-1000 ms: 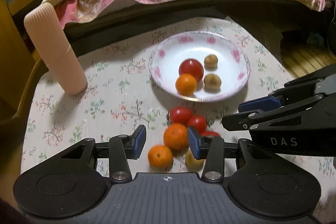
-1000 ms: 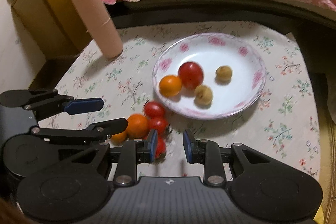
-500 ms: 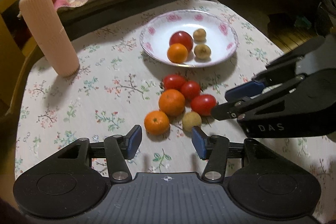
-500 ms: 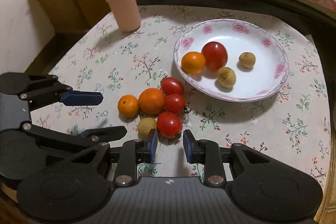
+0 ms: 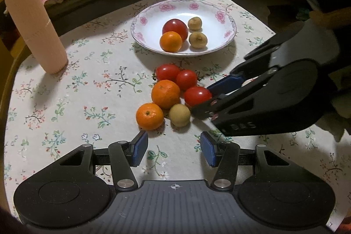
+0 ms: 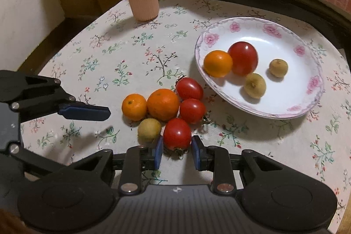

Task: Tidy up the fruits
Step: 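Grasp a red cherry tomato with the right tool while the left tool grasps an orange mandarin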

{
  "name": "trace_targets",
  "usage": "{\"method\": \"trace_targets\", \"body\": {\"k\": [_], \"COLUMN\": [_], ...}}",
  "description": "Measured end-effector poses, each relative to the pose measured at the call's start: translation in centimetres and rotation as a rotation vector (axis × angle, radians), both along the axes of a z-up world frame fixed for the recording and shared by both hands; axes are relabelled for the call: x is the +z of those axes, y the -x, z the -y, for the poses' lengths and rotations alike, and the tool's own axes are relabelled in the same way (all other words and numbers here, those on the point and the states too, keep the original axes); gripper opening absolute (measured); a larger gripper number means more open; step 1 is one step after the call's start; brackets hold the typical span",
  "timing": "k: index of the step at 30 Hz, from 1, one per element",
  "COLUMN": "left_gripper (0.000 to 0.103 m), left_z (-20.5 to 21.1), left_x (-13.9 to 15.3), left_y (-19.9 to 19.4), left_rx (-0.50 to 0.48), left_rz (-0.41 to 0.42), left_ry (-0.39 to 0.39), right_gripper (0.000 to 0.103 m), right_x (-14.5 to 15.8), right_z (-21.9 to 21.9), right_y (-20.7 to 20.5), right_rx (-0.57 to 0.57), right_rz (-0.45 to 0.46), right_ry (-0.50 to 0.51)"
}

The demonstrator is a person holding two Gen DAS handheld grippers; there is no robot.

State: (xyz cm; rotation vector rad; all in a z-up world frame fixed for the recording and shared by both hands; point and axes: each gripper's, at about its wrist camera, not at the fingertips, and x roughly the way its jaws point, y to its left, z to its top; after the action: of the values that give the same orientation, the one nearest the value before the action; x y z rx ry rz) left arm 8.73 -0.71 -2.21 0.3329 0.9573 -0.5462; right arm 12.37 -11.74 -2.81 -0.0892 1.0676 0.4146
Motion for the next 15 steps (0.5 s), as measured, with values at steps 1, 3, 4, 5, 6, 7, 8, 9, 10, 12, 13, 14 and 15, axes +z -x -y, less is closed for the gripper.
{"method": "trace_targets", "body": {"k": [1, 3, 4, 5, 6, 7, 8, 9, 10, 12, 13, 14, 15], "left_gripper": [0.062, 0.062, 0.062, 0.062, 0.062, 0.062, 0.062, 0.062, 0.062, 0.062, 0.062, 0.061, 0.061], "left_z": [0.0, 0.0, 0.0, 0.0, 0.0, 0.0, -0.1, -0.2, -0.3, -0.4, -0.5, -0.6, -0.5], "left_x": [-0.1, -0.4, -0.5, -0.6, -0.6, -0.7, -0.6, -0.6, -0.5, -0.5, -0.5, -0.6, -0.7], "left_y": [0.0, -0.2, -0.3, -0.3, -0.3, -0.3, -0.4, -0.4, -0.5, -0.7, -0.8, -1.0, -1.2], "left_rx": [-0.001, -0.002, -0.001, -0.002, -0.004, -0.006, -0.007, -0.007, -0.009, -0.009, -0.005, 0.001, 0.007], "left_rz": [-0.002, -0.010, -0.013, -0.016, -0.017, -0.017, -0.015, -0.012, -0.008, 0.003, 0.005, 0.003, -0.001], "left_ry": [-0.001, -0.004, -0.005, -0.004, -0.003, -0.002, -0.001, 0.000, 0.002, 0.002, 0.000, -0.001, -0.001], "right_gripper": [0.030, 0.030, 0.030, 0.030, 0.030, 0.030, 0.030, 0.030, 0.030, 0.030, 0.030, 0.030, 0.030], "right_x": [-0.2, -0.2, -0.2, -0.2, -0.2, -0.2, -0.1, -0.1, -0.1, 0.2, 0.3, 0.4, 0.4], "right_z": [-0.1, -0.1, -0.2, -0.1, -0.1, -0.1, -0.1, 0.0, 0.1, 0.4, 0.5, 0.7, 0.8], "right_y": [-0.1, -0.3, -0.3, -0.4, -0.4, -0.4, -0.4, -0.4, -0.3, -0.1, 0.0, 0.1, 0.2], "right_rx": [0.000, -0.002, -0.003, -0.004, -0.004, -0.004, -0.003, -0.001, -0.001, -0.006, -0.008, -0.012, -0.017], "right_rz": [0.001, 0.007, 0.007, 0.006, 0.006, 0.005, 0.002, -0.004, -0.010, -0.016, -0.016, -0.014, -0.015], "right_ry": [-0.004, -0.011, -0.014, -0.017, -0.019, -0.021, -0.020, -0.020, -0.024, -0.037, -0.038, -0.036, -0.035]}}
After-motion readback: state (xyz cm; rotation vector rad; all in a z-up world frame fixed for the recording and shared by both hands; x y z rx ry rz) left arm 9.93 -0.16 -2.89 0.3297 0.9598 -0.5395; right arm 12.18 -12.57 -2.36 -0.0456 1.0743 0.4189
